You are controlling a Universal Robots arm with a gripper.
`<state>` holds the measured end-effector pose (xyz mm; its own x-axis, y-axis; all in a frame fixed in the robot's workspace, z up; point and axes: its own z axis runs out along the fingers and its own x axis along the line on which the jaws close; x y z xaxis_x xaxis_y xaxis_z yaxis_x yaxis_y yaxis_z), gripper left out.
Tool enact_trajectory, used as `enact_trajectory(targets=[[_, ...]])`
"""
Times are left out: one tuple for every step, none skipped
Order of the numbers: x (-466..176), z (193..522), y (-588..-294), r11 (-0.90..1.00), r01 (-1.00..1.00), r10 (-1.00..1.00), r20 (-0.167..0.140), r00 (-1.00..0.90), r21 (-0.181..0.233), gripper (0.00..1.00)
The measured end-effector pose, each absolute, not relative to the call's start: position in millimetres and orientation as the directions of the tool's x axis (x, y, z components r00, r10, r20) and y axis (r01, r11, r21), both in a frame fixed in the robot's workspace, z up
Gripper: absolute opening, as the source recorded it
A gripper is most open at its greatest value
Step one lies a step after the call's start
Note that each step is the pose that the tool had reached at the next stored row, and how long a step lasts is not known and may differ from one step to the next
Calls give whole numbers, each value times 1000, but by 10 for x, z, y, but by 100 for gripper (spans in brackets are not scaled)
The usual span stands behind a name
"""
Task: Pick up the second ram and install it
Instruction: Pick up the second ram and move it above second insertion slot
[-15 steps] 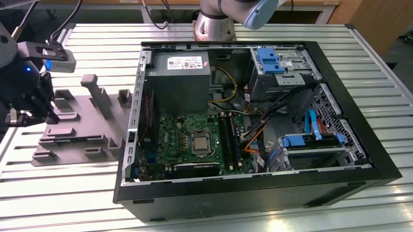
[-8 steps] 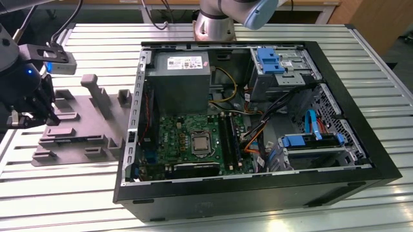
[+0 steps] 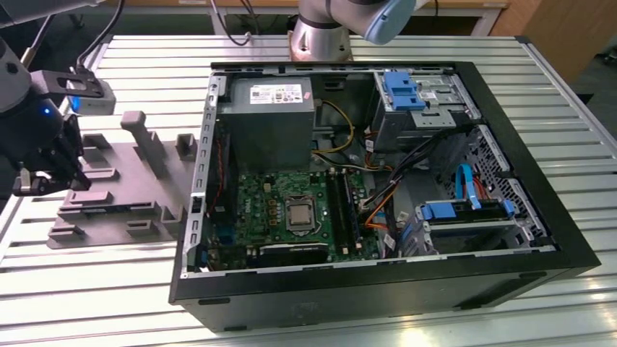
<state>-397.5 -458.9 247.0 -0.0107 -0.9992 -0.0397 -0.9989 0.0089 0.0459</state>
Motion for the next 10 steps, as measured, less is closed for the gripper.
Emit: enact_trajectory(targets=[[-3975,2464,-4590,7,-999,-999,-40,-9,46,11],[-3975,2458,-4592,5,-999,-999,-40,-7,46,11],[-3975,2453,-4594,3,-999,-999,-40,-5,46,11],[-3975,2446,-4595,2,-999,-999,-40,-3,46,11],[-3975,2440,-4597,0,-999,-999,-40,-2,46,11],[-3975,2433,-4599,-1,-999,-999,-40,0,46,11],[-3975,2427,-4601,-2,-999,-999,-40,1,46,11],[-3975,2422,-4603,-4,-999,-999,-40,2,46,11],[-3975,2415,-4605,-4,-999,-999,-40,3,46,11],[-3975,2408,-4607,-5,-999,-999,-40,4,46,11]])
